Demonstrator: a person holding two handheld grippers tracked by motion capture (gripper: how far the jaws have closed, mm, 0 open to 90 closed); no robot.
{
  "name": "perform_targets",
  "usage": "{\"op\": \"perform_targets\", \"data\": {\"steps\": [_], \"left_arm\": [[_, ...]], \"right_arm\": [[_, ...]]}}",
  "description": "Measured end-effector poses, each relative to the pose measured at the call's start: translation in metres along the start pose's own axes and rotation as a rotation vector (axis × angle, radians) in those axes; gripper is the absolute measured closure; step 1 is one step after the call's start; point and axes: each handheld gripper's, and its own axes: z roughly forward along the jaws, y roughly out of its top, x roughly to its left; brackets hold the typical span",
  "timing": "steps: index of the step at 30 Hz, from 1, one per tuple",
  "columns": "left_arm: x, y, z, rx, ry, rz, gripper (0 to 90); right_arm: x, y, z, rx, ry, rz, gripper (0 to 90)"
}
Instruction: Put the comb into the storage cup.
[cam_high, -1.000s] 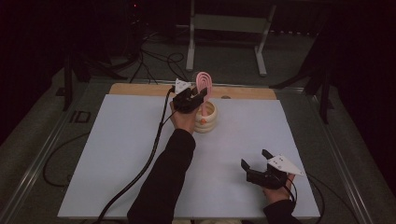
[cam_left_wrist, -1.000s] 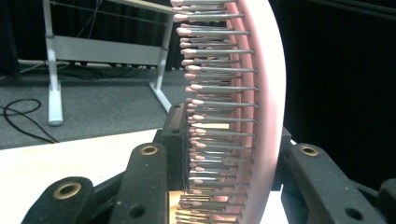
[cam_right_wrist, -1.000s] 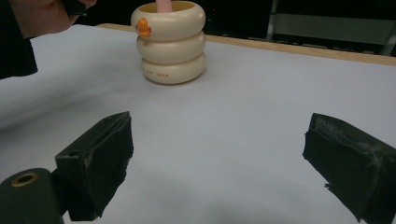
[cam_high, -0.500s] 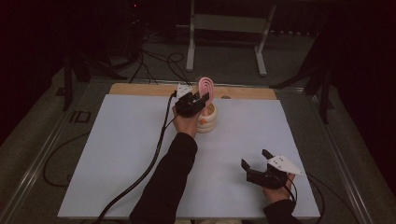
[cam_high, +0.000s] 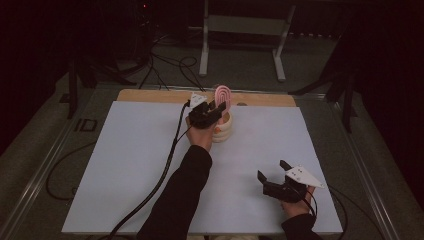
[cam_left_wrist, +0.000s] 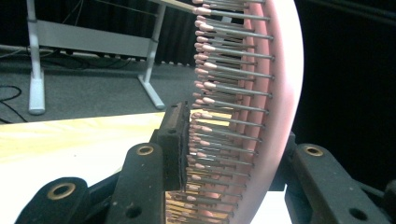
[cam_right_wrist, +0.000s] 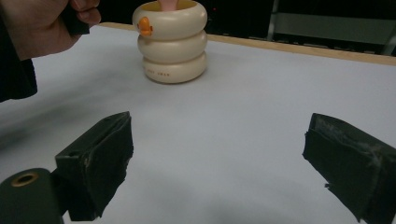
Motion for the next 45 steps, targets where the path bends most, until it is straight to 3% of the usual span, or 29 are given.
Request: {"op": "perform_targets", "data": {"steps": [26, 37, 45], "left_arm": [[0.021, 0.009, -0.002, 0.084, 0.046, 0.003, 62.3], [0.021, 0.008, -0.002, 0.106, 0.088, 0.072, 59.4], [0.023, 0.007, -0.001, 0.116, 0.096, 0.086, 54.3]], "right_arm": [[0.000, -0.001, 0.001, 0.004, 0.000, -0.004, 7.8], [0.000, -0.001, 0.001, 0.004, -0.001, -0.005, 7.8], [0.000, -0.001, 0.001, 0.005, -0.001, -0.005, 7.8]]}}
